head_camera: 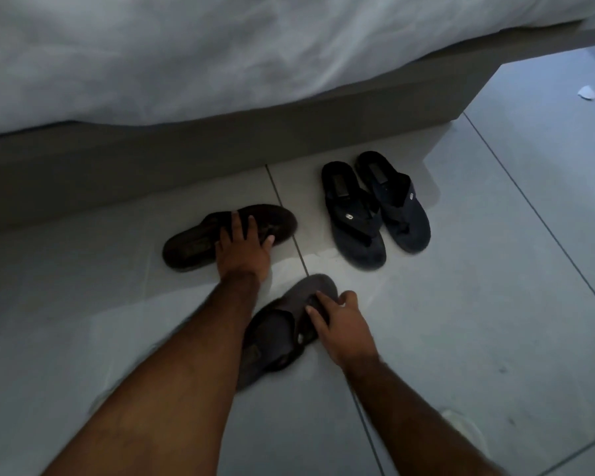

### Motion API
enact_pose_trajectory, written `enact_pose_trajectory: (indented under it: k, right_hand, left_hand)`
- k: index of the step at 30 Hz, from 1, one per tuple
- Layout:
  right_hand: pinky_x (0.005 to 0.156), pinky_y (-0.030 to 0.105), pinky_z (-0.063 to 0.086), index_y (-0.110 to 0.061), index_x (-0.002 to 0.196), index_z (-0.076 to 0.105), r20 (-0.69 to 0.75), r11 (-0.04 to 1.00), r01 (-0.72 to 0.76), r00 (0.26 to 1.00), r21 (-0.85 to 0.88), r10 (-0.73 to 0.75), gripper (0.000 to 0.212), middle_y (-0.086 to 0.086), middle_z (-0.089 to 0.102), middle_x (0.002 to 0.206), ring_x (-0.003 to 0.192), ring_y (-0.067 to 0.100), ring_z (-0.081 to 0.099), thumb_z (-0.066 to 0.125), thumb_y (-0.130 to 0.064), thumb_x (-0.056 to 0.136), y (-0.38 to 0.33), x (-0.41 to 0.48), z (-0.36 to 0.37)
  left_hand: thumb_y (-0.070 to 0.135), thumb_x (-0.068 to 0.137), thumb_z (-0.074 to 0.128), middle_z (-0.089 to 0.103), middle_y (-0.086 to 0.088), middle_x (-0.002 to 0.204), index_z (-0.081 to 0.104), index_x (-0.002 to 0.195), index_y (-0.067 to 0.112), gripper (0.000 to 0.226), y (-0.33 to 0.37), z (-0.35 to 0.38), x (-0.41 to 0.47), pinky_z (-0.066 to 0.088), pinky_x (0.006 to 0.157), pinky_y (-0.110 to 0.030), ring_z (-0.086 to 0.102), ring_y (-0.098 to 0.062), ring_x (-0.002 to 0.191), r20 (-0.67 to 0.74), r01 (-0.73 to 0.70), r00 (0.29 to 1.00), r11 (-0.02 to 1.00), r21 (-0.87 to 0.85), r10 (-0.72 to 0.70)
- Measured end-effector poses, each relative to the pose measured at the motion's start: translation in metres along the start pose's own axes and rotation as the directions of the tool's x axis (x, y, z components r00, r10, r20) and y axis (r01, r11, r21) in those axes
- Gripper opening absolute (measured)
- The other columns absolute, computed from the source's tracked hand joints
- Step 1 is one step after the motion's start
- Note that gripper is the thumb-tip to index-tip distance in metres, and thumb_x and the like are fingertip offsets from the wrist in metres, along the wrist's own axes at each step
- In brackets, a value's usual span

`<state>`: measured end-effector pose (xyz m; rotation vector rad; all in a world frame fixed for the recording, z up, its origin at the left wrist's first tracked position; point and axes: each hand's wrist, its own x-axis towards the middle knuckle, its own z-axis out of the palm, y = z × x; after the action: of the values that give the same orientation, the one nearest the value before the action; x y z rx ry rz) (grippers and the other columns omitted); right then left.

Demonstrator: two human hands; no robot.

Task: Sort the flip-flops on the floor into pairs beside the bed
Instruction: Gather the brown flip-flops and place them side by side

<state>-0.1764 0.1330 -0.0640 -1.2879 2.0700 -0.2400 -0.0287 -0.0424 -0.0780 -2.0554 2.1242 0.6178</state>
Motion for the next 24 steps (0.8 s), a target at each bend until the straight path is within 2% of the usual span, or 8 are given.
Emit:
enact_pose_trajectory:
  k: [8,10,12,14,16,19,22,24]
  right_hand:
    - [0.098,0.036,0.052,-0.028,0.148,0.044,-0.006,0.998,-0.009,1.000,0.058,0.010,0.059,0.009,0.041,0.128,0.107,0.029,0.058,0.048,-0.055,0.096,-0.050,0.032,0.020]
    - [0.091,0.040,0.053,-0.028,0.137,0.055,-0.090,0.999,0.021,0.996,-0.051,-0.025,0.049,0.011,0.046,0.120,0.106,0.031,0.056,0.044,-0.053,0.097,-0.057,0.038,0.016]
    - [0.082,0.042,0.050,-0.022,0.120,0.064,-0.236,0.978,0.070,0.965,-0.195,-0.116,0.038,0.014,0.051,0.112,0.103,0.035,0.054,0.043,-0.044,0.098,-0.066,0.052,0.005]
    - [0.084,0.045,0.048,-0.020,0.121,0.064,-0.288,0.953,0.161,0.928,-0.258,-0.235,0.034,0.016,0.053,0.113,0.105,0.037,0.053,0.044,-0.034,0.097,-0.080,0.075,-0.010]
    - [0.095,0.046,0.045,-0.021,0.137,0.056,-0.206,0.911,0.300,0.909,-0.284,-0.364,0.042,0.017,0.051,0.131,0.119,0.037,0.049,0.045,-0.029,0.097,-0.097,0.104,-0.024]
    - [0.118,0.045,0.030,-0.021,0.156,0.031,0.100,0.861,0.436,0.900,-0.262,-0.425,0.058,0.014,0.022,0.164,0.150,0.031,0.022,0.045,-0.034,0.101,-0.123,0.137,-0.035]
    - [0.125,0.040,0.012,-0.022,0.160,0.012,0.369,0.842,0.426,0.880,-0.331,-0.299,0.069,0.009,0.004,0.169,0.156,0.027,0.005,0.038,-0.048,0.102,-0.128,0.151,-0.035]
    - [0.126,0.041,0.010,-0.023,0.161,0.008,0.403,0.872,0.369,0.887,-0.322,-0.227,0.073,0.008,0.004,0.170,0.156,0.026,0.005,0.036,-0.054,0.101,-0.122,0.148,-0.030]
  left_hand:
    - [0.058,0.102,0.030,-0.001,-0.006,0.170,0.019,0.161,0.027,0.068,-0.009,0.001,0.011,0.013,0.124,-0.049,0.010,-0.035,0.154,0.003,-0.079,0.997,0.997,-0.026,0.079]
    - [0.053,0.103,0.034,0.009,-0.012,0.169,0.029,0.158,0.020,0.065,-0.010,0.000,0.000,0.014,0.124,-0.048,0.013,-0.034,0.154,-0.122,-0.109,0.987,0.993,-0.048,0.103]
    - [0.046,0.103,0.040,0.019,-0.015,0.166,0.040,0.152,0.012,0.060,-0.009,0.006,-0.026,0.016,0.125,-0.047,0.018,-0.032,0.153,-0.311,-0.134,0.947,0.980,-0.150,0.082]
    - [0.040,0.103,0.043,0.022,-0.012,0.166,0.044,0.148,0.007,0.056,-0.005,0.023,-0.062,0.017,0.125,-0.046,0.020,-0.029,0.153,-0.413,-0.183,0.909,0.941,-0.286,0.051]
    - [0.040,0.103,0.044,0.021,-0.010,0.166,0.041,0.148,0.005,0.058,-0.001,0.044,-0.097,0.017,0.125,-0.045,0.019,-0.026,0.153,-0.408,-0.151,0.913,0.914,-0.377,-0.017]
    - [0.048,0.101,0.041,0.025,-0.018,0.164,0.038,0.150,-0.003,0.070,0.002,0.059,-0.123,0.021,0.124,-0.047,0.025,-0.033,0.151,-0.315,0.057,0.929,0.915,-0.399,-0.195]
    - [0.057,0.100,0.033,0.031,-0.026,0.159,0.038,0.149,-0.009,0.081,0.000,0.050,-0.114,0.022,0.123,-0.049,0.030,-0.039,0.148,-0.207,0.245,0.922,0.908,-0.339,-0.326]
    - [0.058,0.101,0.031,0.031,-0.025,0.159,0.039,0.149,-0.007,0.082,-0.007,0.040,-0.096,0.020,0.123,-0.050,0.029,-0.037,0.149,-0.168,0.278,0.930,0.924,-0.261,-0.328]
